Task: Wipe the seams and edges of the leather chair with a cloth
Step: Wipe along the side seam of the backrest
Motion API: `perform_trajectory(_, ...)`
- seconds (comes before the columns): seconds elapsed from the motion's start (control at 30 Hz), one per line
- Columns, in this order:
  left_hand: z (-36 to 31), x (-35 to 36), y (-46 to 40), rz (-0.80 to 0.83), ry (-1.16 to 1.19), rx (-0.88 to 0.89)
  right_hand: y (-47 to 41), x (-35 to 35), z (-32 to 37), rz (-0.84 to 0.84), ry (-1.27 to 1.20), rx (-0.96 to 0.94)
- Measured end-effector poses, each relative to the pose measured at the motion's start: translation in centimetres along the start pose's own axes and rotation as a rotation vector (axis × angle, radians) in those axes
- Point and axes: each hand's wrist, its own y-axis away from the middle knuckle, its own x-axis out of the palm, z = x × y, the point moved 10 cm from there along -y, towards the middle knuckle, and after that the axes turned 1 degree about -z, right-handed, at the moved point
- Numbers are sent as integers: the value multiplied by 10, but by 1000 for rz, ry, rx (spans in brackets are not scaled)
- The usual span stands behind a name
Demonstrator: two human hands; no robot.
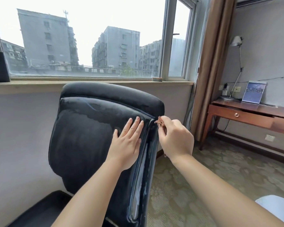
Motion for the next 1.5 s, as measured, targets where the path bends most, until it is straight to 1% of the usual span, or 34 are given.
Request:
perform_trajectory(0.1, 1, 5, 1, -18, 11, 9, 10, 3, 13, 6, 130, -114)
perform_trajectory(0.17, 3, 6, 0, -32, 31, 13, 21, 11, 24, 57, 223, -193)
perform_trajectory(0.27, 5, 6, -1, -20, 47, 26, 38, 23, 32, 147, 300, -243)
perform_trajectory(0.37, 5, 5, 1, 4, 32, 37, 38, 21, 34, 171, 308, -250)
perform_trajectory(0.5, 2, 2, 4, 34, 32, 27, 8, 6, 36, 102, 311, -195)
perform_trajectory(0.6, 1, 1, 6, 58, 28, 29, 0, 9, 38, 100, 350, -170)
perform_trajectory(0.7, 3, 4, 8, 81, 27, 27, 15, 19, 41, 139, 321, -182)
perform_trajectory(0.87, 4, 7, 11, 117, 19, 27, 39, 29, 45, 230, 344, -283)
perform_trajectory(0.93, 5, 6, 13, 129, 20, 29, 31, 21, 45, 213, 319, -272)
perform_trajectory(1.03, 6, 4, 15, 146, 28, 31, 4, 0, 43, 102, 257, -208)
perform_trajectory(1.07, 5, 4, 15, 147, 32, 31, -3, -4, 43, 88, 243, -194)
perform_trajectory(1.1, 5, 5, 16, 145, 36, 28, -7, -2, 44, 127, 249, -190)
perform_trajectory(1.17, 5, 6, 18, 141, 43, 18, -1, 15, 38, 259, 298, -177)
perform_trajectory(1.23, 6, 9, 18, 148, 43, 12, 17, 23, 38, 309, 318, -190)
perform_trajectory(1.27, 7, 10, 19, 152, 40, 10, 26, 27, 42, 325, 332, -227)
perform_trajectory(1.37, 9, 11, 20, 153, 27, 11, 38, 31, 45, 295, 324, -287)
perform_trajectory(1.5, 10, 10, 24, 162, 22, -3, 14, 10, 43, 169, 208, -250)
